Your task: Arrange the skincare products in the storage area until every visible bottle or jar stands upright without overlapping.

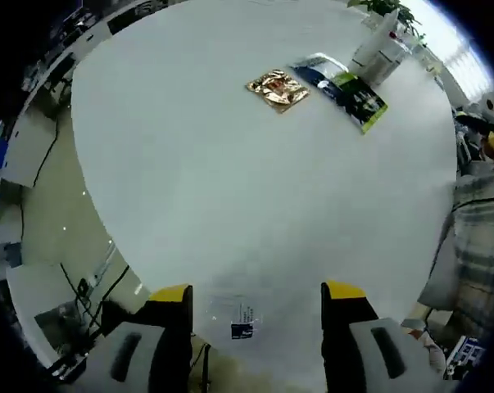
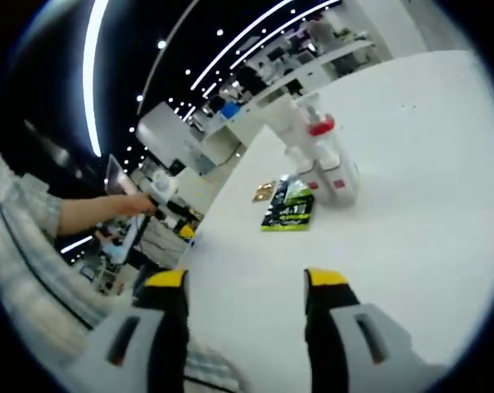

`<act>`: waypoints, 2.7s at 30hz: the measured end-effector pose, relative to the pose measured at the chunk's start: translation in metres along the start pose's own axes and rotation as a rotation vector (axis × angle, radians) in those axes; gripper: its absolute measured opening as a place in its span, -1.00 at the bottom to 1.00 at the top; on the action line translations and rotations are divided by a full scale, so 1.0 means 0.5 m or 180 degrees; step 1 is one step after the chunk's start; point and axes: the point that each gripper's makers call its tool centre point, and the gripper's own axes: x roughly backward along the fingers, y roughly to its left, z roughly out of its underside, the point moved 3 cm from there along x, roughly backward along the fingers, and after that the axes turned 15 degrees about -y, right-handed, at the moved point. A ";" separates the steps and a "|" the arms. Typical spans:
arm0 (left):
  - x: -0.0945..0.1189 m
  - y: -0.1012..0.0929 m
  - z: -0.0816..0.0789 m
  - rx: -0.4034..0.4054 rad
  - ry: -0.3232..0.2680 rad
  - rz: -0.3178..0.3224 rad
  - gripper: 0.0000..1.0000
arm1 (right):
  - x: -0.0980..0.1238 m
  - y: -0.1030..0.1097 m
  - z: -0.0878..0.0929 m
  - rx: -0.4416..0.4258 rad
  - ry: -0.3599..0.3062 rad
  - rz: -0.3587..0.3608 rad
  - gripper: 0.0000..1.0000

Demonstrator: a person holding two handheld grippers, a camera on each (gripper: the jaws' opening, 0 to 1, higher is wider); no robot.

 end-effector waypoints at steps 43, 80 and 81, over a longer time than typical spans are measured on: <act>-0.036 0.001 0.051 -0.0191 0.0045 -0.0104 -0.19 | 0.003 -0.004 0.013 -0.0026 0.0068 0.0064 0.11; 0.008 -0.262 -0.228 -0.0872 -0.0874 0.0414 -0.20 | 0.023 -0.006 0.002 -0.0121 -0.0149 0.0040 0.10; 0.012 -0.273 -0.235 -0.0871 -0.0916 0.0438 -0.20 | 0.024 -0.005 0.003 -0.0129 -0.0150 0.0034 0.10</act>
